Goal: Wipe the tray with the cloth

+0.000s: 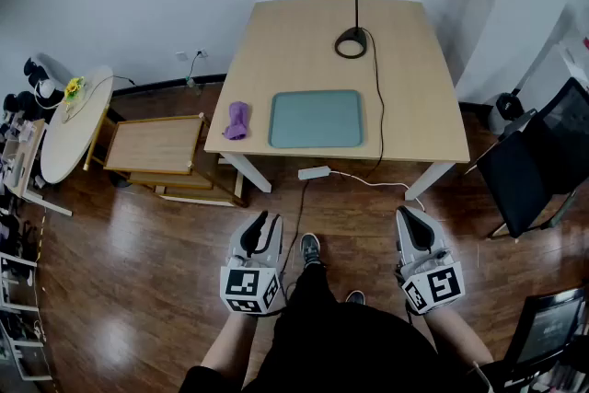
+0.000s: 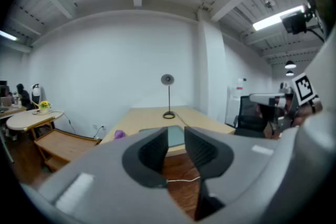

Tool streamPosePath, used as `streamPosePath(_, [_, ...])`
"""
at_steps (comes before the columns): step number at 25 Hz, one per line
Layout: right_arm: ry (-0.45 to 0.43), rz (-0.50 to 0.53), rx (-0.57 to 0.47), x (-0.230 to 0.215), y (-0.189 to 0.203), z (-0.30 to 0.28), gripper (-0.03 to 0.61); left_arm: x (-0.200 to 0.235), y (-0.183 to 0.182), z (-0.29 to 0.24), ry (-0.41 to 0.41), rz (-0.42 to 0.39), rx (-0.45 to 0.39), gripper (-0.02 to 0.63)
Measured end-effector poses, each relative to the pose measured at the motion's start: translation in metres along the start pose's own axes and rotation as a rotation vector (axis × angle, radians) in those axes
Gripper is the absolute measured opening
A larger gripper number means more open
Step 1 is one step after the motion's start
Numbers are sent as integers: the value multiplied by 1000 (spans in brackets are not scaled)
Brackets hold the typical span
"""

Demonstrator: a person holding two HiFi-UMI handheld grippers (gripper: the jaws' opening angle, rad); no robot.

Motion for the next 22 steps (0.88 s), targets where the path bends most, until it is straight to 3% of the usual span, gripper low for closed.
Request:
streamPosePath(7, [104,12,78,-49,32,-88,6,144,25,-136,-175,48,126,128])
streamPosePath(12, [175,-131,256,-91,68,-175,6,249,49,-251,-274,132,357,192])
streamPosePath(16, [205,-196,444,-116,114,-224,8,296,81,-312,-258,154,556,204])
streamPosePath(22, [233,-255,698,-143,182,-272,89,313,115,-358,-175,136,734,209])
Point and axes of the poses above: the fingertips, and each gripper's own axes: z backward along the fingers, x to its left, y out of its underside, the point moved 9 cm from there along z, backward along the fingers, and after that the axes turned 3 degrees about -y, right-handed, at the moved point
